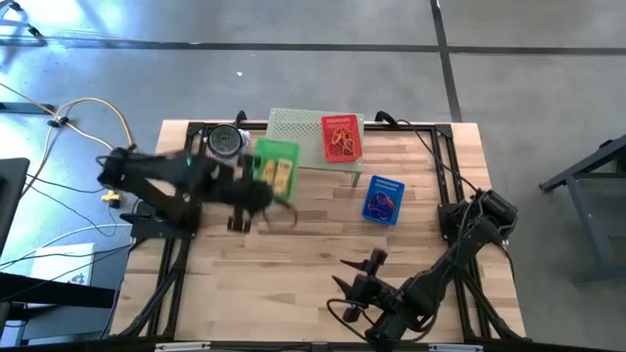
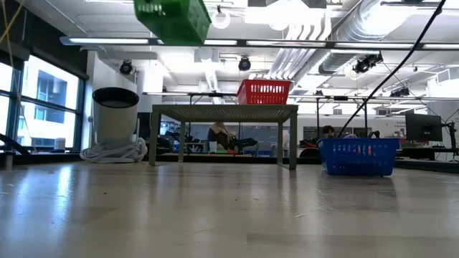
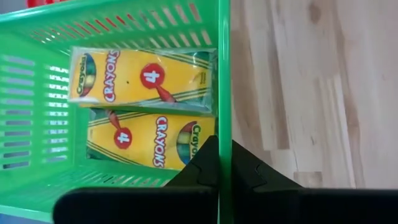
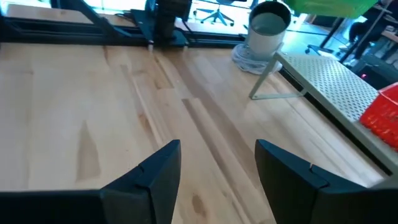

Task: Pick & Place Office Desk Supplies
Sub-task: Put the green on the shelf

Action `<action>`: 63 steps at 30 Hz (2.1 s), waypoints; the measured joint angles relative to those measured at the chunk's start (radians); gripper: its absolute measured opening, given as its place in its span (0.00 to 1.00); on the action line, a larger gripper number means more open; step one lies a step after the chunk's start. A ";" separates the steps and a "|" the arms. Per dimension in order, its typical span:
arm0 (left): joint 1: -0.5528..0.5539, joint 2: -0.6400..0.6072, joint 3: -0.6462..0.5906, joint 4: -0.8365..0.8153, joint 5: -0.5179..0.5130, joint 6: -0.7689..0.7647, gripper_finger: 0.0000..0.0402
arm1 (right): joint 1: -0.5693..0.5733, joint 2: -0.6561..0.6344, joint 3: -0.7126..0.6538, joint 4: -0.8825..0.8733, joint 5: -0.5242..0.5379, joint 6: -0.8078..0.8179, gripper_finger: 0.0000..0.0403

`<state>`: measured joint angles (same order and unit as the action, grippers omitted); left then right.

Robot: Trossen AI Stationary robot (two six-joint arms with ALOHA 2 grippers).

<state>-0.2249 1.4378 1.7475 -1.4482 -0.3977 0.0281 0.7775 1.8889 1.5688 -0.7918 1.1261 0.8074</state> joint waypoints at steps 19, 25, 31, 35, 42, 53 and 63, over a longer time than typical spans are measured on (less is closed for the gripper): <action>0.700 -0.037 -0.275 0.392 0.507 0.429 0.00 | -0.010 0.000 0.000 -0.043 -0.079 0.000 0.48; 0.770 -0.027 -0.355 0.482 0.545 0.523 0.00 | -0.028 0.000 0.000 -0.077 -0.050 0.000 0.48; 0.802 -0.027 -0.392 0.516 0.548 0.535 0.00 | -0.047 0.000 0.000 -0.088 -0.054 0.002 0.48; 0.804 -0.014 -0.392 0.516 0.554 0.536 0.00 | -0.047 0.000 0.000 -0.089 -0.055 0.002 0.48; 0.797 0.034 -0.392 0.519 0.561 0.529 0.00 | -0.047 0.000 0.000 -0.089 -0.070 0.009 0.48; 0.788 0.044 -0.391 0.518 0.524 0.493 0.01 | -0.046 0.000 0.000 -0.089 -0.088 0.012 0.48; 0.776 0.044 -0.391 0.516 0.493 0.517 0.19 | -0.046 0.000 0.000 -0.096 -0.117 0.032 0.48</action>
<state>0.5510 1.4818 1.3563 -0.9325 0.0948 0.5449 0.7311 1.8889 1.5688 -0.8875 1.0092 0.8393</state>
